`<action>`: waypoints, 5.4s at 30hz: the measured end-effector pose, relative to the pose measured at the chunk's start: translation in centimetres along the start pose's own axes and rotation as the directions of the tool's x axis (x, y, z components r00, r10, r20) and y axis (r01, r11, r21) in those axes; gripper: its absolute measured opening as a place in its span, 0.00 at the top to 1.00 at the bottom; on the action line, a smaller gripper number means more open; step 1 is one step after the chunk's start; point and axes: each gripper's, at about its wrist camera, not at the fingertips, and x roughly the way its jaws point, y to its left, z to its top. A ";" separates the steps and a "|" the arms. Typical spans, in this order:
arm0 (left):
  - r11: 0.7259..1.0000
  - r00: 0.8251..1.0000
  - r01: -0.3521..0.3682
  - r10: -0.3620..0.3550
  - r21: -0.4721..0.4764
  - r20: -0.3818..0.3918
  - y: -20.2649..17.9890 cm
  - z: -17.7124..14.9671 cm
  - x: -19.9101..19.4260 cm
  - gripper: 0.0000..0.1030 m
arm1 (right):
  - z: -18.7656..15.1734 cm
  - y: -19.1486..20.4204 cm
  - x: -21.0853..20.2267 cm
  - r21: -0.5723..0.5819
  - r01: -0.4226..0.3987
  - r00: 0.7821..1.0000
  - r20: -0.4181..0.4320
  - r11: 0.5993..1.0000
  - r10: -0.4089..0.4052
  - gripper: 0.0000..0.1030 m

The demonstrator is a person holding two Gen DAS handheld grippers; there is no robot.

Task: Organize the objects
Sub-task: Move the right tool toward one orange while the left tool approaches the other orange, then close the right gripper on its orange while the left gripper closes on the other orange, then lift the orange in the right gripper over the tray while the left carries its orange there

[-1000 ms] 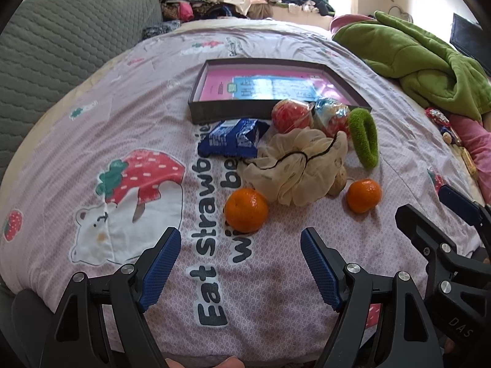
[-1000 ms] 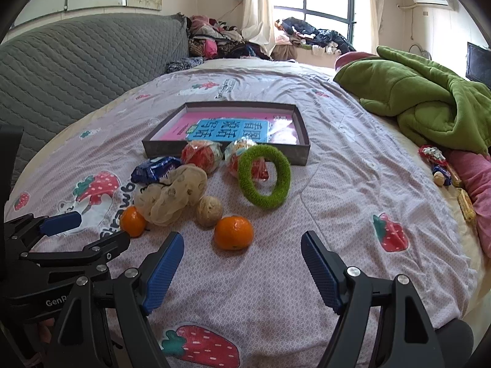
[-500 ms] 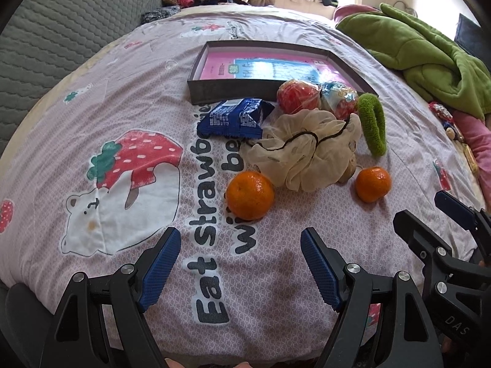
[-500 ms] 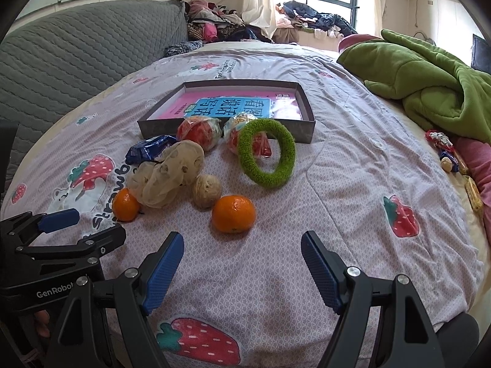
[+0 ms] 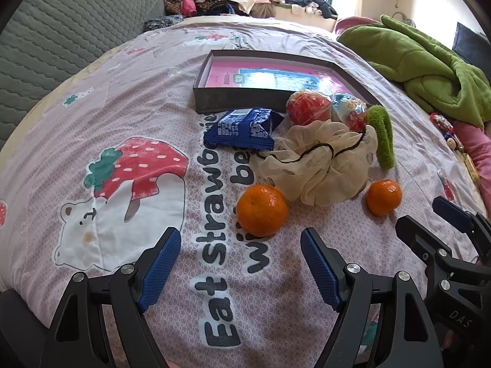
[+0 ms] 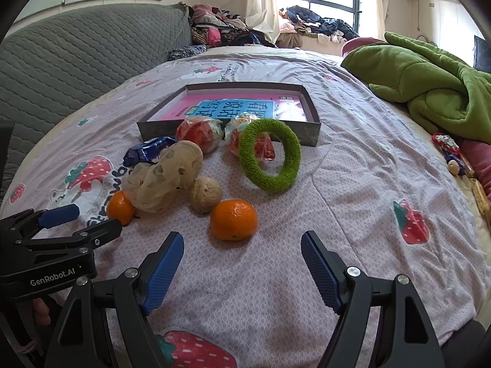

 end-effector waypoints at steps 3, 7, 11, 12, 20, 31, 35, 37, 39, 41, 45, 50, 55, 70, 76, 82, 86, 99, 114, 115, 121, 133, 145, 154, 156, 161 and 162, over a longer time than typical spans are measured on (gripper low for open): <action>1.000 1.000 0.005 -0.005 0.005 0.001 0.0 0.0 0.4 0.21 | 0.0 0.0 0.3 0.001 -0.010 1.000 0.007 1.000 0.010 0.24; 1.000 1.000 0.007 -0.008 0.006 0.013 0.1 0.0 0.7 0.21 | 0.1 0.1 1.0 0.006 -0.013 1.000 0.000 1.000 0.013 0.24; 1.000 0.999 0.007 -0.008 0.014 0.052 0.2 0.0 0.9 0.21 | 0.2 0.0 1.7 0.018 -0.005 1.000 -0.002 1.000 0.005 0.24; 1.000 0.998 0.007 -0.008 0.013 0.057 0.3 0.0 0.9 0.21 | 0.3 0.0 1.9 0.014 0.008 1.000 -0.001 1.000 -0.008 0.24; 1.000 0.997 0.009 -0.009 0.008 0.071 0.7 0.2 1.5 0.21 | 0.4 -0.5 3.0 0.024 0.007 1.000 -0.005 1.000 -0.007 0.24; 0.999 0.996 -0.002 -0.002 0.036 0.091 0.0 0.3 2.1 0.21 | 0.2 0.0 4.5 -0.017 0.008 1.000 -0.028 1.000 -0.009 0.40; 0.999 0.996 0.011 -0.015 0.047 0.089 -0.3 0.2 2.6 0.31 | 0.1 0.2 4.6 -0.026 0.003 1.000 -0.019 1.000 -0.003 0.46; 0.999 0.996 0.014 -0.019 0.053 0.085 -0.5 0.2 3.0 0.40 | 0.1 0.3 4.7 -0.028 -0.007 1.000 -0.015 1.000 0.007 0.50; 0.998 0.996 0.022 -0.027 0.056 0.084 -0.6 0.1 3.2 0.45 | 0.1 0.6 4.8 -0.039 -0.012 1.000 -0.014 0.999 0.011 0.56; 0.997 0.996 0.032 -0.037 0.064 0.087 -0.8 0.1 3.2 0.52 | 0.1 0.7 4.9 -0.047 -0.014 1.000 -0.014 0.999 0.013 0.59; 0.995 0.994 0.060 -0.066 0.073 0.086 -1.2 0.0 3.2 0.61 | 0.0 0.6 4.9 -0.043 -0.022 1.000 -0.005 0.999 0.022 0.60; 0.995 0.992 0.084 -0.089 0.059 0.088 -0.9 0.0 3.0 0.62 | -0.2 0.4 4.6 -0.036 -0.031 1.000 0.001 0.999 0.031 0.60; 0.995 0.994 0.077 -0.082 0.067 0.076 -0.9 -0.1 2.8 0.62 | -0.3 0.1 4.4 -0.026 -0.034 0.999 0.004 0.999 0.035 0.60; 0.997 0.996 0.053 -0.056 0.053 0.070 0.1 -0.5 0.3 0.62 | -0.4 0.2 2.5 -0.028 -0.044 0.999 0.031 0.999 0.045 0.60; 0.998 0.994 0.045 -0.050 0.054 0.094 0.0 -0.5 -0.9 0.62 | -0.4 0.5 1.5 -0.039 -0.048 0.997 0.052 0.998 0.050 0.60; 0.998 0.987 0.036 -0.044 0.054 0.156 -0.2 -0.5 -2.4 0.62 | -0.2 0.7 0.6 -0.040 -0.052 0.996 0.076 0.998 0.055 0.60; 0.998 0.975 0.023 -0.035 0.057 0.222 -0.3 -0.4 -3.5 0.62 | 0.1 0.7 -0.2 -0.041 -0.051 0.992 0.111 0.998 0.056 0.60; 0.998 0.963 0.012 -0.026 0.056 0.267 -0.5 0.9 -3.4 0.62 | 2.4 0.5 -1.7 -0.043 -0.085 0.977 0.191 0.995 0.092 0.60; 0.999 0.945 -0.010 -0.002 0.035 0.328 -1.2 6.1 -3.7 0.62 | 6.9 0.3 -1.3 -0.073 -0.059 0.961 0.265 0.996 0.077 0.60; 0.999 0.943 -0.009 -0.002 0.032 0.332 -1.1 6.5 -3.7 0.62 | 7.1 0.3 -1.2 -0.074 -0.062 0.960 0.267 0.995 0.079 0.60; 0.999 0.939 -0.027 0.016 0.028 0.344 -0.9 8.4 -3.5 0.62 | 9.0 -0.1 -1.2 -0.080 -0.071 0.952 0.293 0.994 0.092 0.60; 1.000 0.938 -0.019 0.014 0.013 0.346 -0.5 12.2 -2.3 0.62 | 12.4 -1.2 -1.1 -0.077 -0.075 0.938 0.332 0.994 0.097 0.60; 0.999 0.933 -0.018 0.007 0.027 0.359 -2.0 15.1 -0.8 0.62 | 14.4 -2.3 0.0 -0.064 -0.066 0.941 0.327 0.996 0.084 0.60; 0.999 0.933 -0.039 0.023 0.038 0.359 -2.7 17.1 0.4 0.62 | 16.7 -3.0 0.8 -0.074 -0.025 0.935 0.350 0.997 0.049 0.60; 0.998 0.933 -0.041 0.025 0.038 0.358 -2.8 17.4 0.7 0.62 | 17.2 -3.0 1.2 -0.077 -0.022 0.936 0.348 0.997 0.047 0.60; 0.998 0.938 -0.053 0.035 0.042 0.345 -3.0 18.3 2.0 0.62 | 18.2 -3.1 2.6 -0.079 -0.020 0.941 0.335 0.997 0.045 0.60; 0.998 0.939 -0.052 0.035 0.041 0.341 -2.9 18.5 2.2 0.62 | 18.3 -3.1 2.9 -0.080 -0.018 0.942 0.332 0.997 0.044 0.60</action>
